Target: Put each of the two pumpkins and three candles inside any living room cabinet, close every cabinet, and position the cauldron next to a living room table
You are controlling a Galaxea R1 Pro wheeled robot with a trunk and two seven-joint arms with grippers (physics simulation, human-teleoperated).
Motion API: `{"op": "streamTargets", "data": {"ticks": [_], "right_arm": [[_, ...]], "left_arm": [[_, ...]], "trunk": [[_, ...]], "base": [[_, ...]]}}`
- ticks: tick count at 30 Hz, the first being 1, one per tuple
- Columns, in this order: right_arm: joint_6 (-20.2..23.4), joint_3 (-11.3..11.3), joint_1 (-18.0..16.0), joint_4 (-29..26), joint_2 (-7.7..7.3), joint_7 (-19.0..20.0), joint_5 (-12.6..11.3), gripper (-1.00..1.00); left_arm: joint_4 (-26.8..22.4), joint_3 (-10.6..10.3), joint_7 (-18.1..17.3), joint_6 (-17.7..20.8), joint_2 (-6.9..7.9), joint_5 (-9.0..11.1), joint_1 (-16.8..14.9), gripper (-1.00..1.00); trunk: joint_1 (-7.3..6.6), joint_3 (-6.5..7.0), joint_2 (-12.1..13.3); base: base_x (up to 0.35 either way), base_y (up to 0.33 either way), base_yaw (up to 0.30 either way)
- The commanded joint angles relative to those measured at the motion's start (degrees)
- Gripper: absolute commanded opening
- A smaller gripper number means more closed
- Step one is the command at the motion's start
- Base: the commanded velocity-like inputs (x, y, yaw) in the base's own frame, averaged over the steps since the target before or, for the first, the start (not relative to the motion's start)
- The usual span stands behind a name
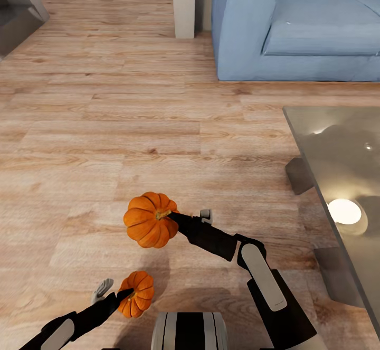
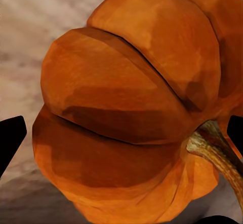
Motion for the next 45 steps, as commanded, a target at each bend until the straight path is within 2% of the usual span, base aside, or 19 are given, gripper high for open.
{"op": "streamTargets", "data": {"ticks": [1,4,12,45], "right_arm": [[0.24,-0.06,-0.02,0.01,0.02,0.14,0.02,-1.00],[0.22,-0.06,-0.02,0.00,0.02,0.14,0.02,-1.00],[0.25,-0.06,-0.02,-0.08,0.02,0.14,0.02,-1.00],[0.25,-0.06,-0.02,0.89,0.02,0.07,0.02,-1.00]], "left_arm": [[0.11,-0.13,2.89,0.08,0.06,-0.03,-0.01,-1.00],[0.11,-0.15,2.89,0.08,0.07,-0.05,-0.01,-1.00],[0.11,-0.13,2.89,0.08,0.08,-0.03,-0.01,-1.00],[0.11,-0.15,2.81,0.08,0.15,-0.03,-0.02,-1.00]], "trunk": [[0.00,-0.04,-0.01],[-0.08,0.63,0.03],[-0.08,0.63,0.03],[-0.93,7.94,0.47]], "base": [[0.000,0.000,0.000],[0.000,0.000,0.000],[0.000,0.000,0.000],[0.000,0.000,0.000]]}}
